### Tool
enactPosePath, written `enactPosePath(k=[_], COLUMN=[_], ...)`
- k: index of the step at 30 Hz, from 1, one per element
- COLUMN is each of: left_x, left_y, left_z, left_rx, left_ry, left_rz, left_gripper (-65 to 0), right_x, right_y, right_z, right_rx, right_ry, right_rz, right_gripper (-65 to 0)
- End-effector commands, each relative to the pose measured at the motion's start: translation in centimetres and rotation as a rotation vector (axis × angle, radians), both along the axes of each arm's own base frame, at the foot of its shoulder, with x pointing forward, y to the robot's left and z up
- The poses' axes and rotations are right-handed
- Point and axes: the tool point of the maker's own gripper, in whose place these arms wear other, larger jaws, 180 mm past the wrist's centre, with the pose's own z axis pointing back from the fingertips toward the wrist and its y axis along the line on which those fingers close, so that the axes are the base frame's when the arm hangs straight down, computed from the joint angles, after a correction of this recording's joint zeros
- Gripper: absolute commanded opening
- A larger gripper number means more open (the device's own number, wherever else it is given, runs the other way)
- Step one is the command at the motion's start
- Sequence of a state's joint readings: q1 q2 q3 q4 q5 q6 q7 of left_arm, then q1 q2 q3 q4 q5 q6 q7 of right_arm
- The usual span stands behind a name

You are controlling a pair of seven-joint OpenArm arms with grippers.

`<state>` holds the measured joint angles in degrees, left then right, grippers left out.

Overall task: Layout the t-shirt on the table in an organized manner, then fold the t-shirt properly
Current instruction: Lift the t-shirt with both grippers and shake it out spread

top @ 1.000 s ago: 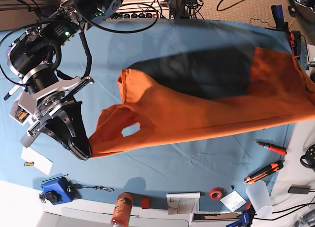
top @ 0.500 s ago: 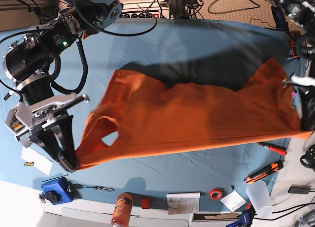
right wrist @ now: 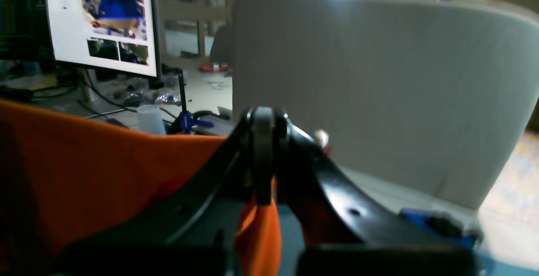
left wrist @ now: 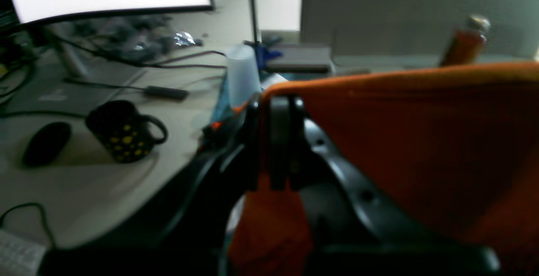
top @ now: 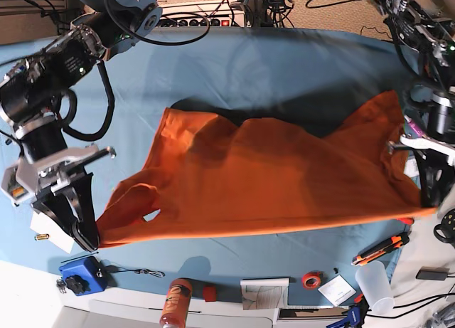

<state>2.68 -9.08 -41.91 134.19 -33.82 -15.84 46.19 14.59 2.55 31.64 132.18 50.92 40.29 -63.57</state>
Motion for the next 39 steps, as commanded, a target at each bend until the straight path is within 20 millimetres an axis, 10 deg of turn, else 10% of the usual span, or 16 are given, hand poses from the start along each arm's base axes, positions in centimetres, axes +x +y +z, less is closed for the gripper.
enactPosePath(k=[1,12,21,27,39], left_x=[-0.1,-1.3,-3.9,-4.4,-3.5], left_y=[0.0,-1.5,2.9,2.2,1.4], left_z=[2.0,3.9,6.7,7.3,6.2], left_rx=[-0.014,-0.1,-0.14,-0.119,-0.114], left_ry=[-0.079,-0.197,-0.331,-0.36,-0.293], left_rz=[-0.002,-0.132,-0.014,-0.069,-0.088], left_gripper=[-65.0,-65.0,-65.0,-65.0,-65.0], right_x=[-0.8,-1.5,-2.6,-3.3,-1.6], right_y=[0.5,-0.2,-1.2,-1.1,-1.4], right_z=[2.2,4.9,9.7,12.4,7.7], right_rx=[-0.003,0.016,0.049,0.054,0.014], right_ry=[-0.087,-0.197,-0.371,-0.465,-0.265], right_rz=[0.014,-0.004,-0.013,0.0,-0.043], right_gripper=[-65.0,-65.0,-65.0,-65.0,-65.0])
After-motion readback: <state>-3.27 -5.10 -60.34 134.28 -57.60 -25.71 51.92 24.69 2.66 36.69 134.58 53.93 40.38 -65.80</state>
